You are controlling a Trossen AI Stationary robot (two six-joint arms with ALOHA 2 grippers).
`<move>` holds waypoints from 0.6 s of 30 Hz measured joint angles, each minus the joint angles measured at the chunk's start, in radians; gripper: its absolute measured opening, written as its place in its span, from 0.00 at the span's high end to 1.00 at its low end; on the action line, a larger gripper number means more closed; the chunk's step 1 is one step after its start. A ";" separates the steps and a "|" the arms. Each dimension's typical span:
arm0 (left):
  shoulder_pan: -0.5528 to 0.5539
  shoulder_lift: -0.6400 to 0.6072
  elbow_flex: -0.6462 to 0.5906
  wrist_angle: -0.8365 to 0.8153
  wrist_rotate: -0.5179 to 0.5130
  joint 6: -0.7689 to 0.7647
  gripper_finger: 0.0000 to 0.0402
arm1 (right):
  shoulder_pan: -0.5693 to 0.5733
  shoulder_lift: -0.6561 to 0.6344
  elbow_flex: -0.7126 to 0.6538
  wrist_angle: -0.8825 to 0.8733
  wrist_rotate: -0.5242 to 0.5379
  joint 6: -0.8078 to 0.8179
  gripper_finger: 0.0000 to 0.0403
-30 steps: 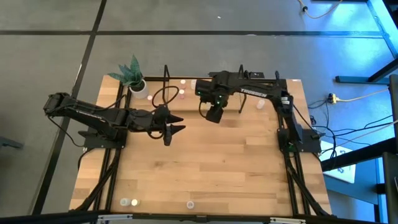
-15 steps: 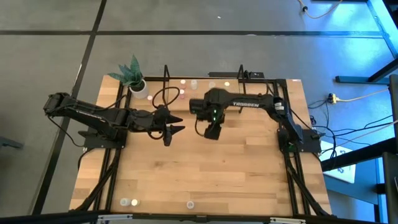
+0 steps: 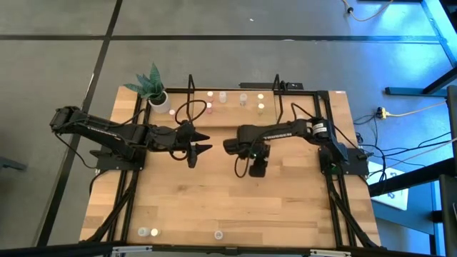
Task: Pick and place medicine bottles onto shelf by color
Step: Put the top transparent pill bottle on the shelf aligned with the other transparent pill bottle
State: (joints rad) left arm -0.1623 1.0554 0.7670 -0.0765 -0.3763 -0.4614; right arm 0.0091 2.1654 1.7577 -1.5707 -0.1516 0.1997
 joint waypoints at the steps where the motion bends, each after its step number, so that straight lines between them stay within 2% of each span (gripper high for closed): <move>1: 0.000 0.000 0.000 0.000 0.000 0.000 0.55 | 0.003 0.000 -0.014 0.000 0.000 0.000 0.63; 4: 0.000 0.000 0.000 0.002 0.012 0.002 0.55 | 0.009 0.000 -0.043 0.002 0.000 0.001 0.63; 9: -0.004 0.000 0.000 0.002 0.108 0.051 0.55 | 0.010 0.000 -0.071 0.019 0.000 0.002 0.63; 18: -0.037 0.000 0.000 0.002 0.106 0.080 0.55 | 0.010 -0.001 -0.114 0.061 0.000 0.009 0.61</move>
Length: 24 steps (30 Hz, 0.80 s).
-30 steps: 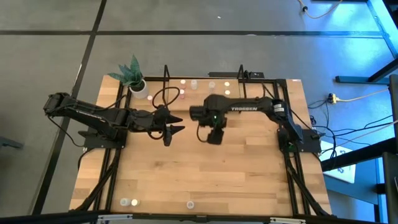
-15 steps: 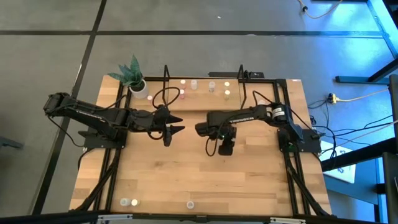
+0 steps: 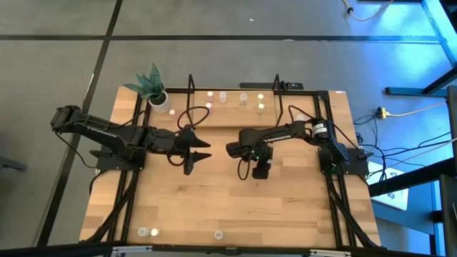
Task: Pick and place medicine bottles onto shelf by color
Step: Put the top transparent pill bottle on the shelf aligned with the other transparent pill bottle
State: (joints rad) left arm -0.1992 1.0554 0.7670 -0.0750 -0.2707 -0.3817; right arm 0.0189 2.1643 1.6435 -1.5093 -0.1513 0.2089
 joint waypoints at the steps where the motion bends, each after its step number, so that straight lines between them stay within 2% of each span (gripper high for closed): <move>1: -0.002 0.000 0.000 0.000 0.000 0.000 0.55 | 0.000 0.000 -0.005 0.011 0.000 0.000 0.60; 12: -0.007 0.000 0.000 -0.001 -0.001 0.003 0.55 | 0.000 0.000 -0.030 0.031 0.000 -0.008 0.59; 18: -0.007 0.000 0.000 0.000 -0.001 0.003 0.55 | 0.000 0.000 -0.030 0.030 -0.006 -0.016 0.55; 24: -0.007 0.000 0.000 0.000 -0.002 0.003 0.55 | 0.000 0.000 -0.030 0.024 -0.027 -0.011 0.62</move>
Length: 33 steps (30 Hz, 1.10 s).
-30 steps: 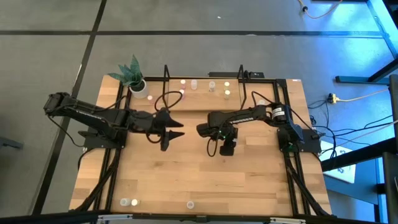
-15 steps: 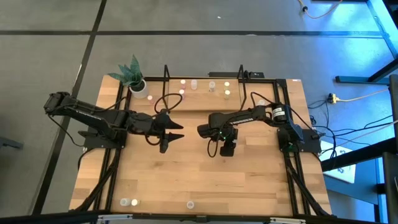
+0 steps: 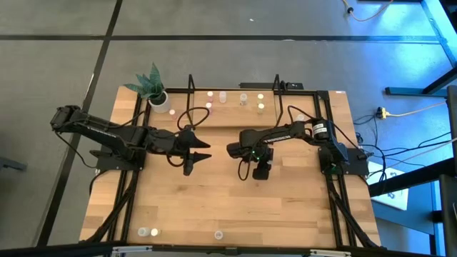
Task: Pick and place medicine bottles onto shelf by color
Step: Put the top transparent pill bottle on the shelf aligned with the other transparent pill bottle
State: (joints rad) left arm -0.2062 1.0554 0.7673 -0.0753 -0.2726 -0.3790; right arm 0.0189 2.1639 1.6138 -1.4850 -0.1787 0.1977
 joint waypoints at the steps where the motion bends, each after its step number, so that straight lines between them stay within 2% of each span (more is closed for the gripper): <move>1: 0.000 0.000 0.000 0.000 0.000 0.000 0.55 | 0.000 0.000 0.000 0.000 -0.005 0.006 0.63; 4: 0.000 0.000 0.000 0.000 0.000 0.000 0.55 | 0.000 0.000 0.000 0.004 -0.006 0.005 0.62; 11: 0.000 0.000 0.000 0.000 0.000 0.000 0.55 | 0.000 0.000 0.000 0.004 0.000 0.003 0.43; 14: 0.000 0.000 0.000 0.000 0.000 -0.001 0.55 | 0.000 0.000 0.000 0.002 0.000 0.002 0.39; 28: 0.000 0.000 0.000 -0.003 0.000 -0.002 0.55 | 0.000 0.000 0.092 -0.058 0.003 -0.002 0.37; 33: 0.000 0.000 0.000 -0.003 0.000 -0.003 0.55 | 0.005 -0.066 0.106 -0.051 0.054 0.061 0.37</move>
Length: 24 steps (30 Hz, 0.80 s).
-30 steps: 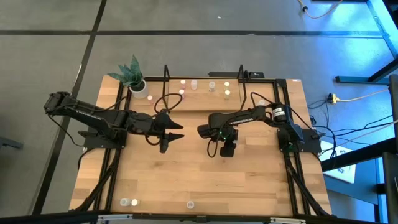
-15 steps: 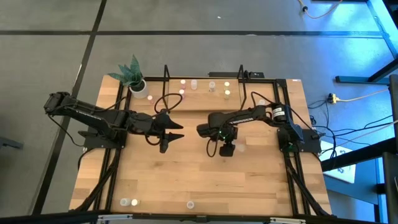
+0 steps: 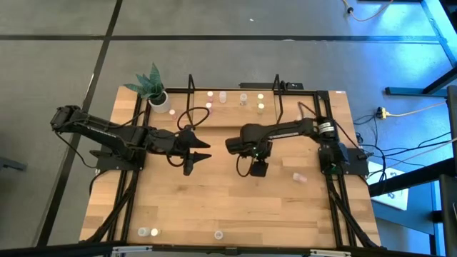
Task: Pick and place medicine bottles onto shelf by color
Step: Put the top transparent pill bottle on the shelf aligned with the other transparent pill bottle
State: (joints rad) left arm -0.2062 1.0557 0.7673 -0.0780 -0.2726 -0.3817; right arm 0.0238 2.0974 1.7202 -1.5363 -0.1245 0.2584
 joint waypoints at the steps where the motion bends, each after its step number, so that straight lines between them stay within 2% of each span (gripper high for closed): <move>1: 0.000 0.000 0.000 0.000 0.000 0.000 0.55 | 0.000 -0.022 0.000 -0.001 0.009 0.016 0.37; 7: 0.000 0.000 0.000 0.000 0.000 0.000 0.55 | 0.010 -0.166 -0.002 0.001 0.041 0.083 0.37; 12: 0.000 0.000 0.000 0.001 0.000 0.000 0.55 | 0.052 -0.261 -0.046 0.008 0.109 0.108 0.37; 15: 0.000 0.000 0.000 0.002 0.000 0.000 0.55 | 0.067 -0.309 -0.081 0.018 0.112 0.158 0.37; 19: 0.000 0.000 0.000 0.003 0.000 0.000 0.55 | 0.074 -0.372 -0.185 0.057 0.082 0.187 0.38; 24: 0.000 0.000 0.000 0.003 0.000 -0.001 0.55 | 0.075 -0.431 -0.377 0.094 0.026 0.308 0.38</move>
State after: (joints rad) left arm -0.2062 1.0557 0.7673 -0.0746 -0.2726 -0.3825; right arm 0.0992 1.6666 1.3435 -1.4424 -0.0985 0.5662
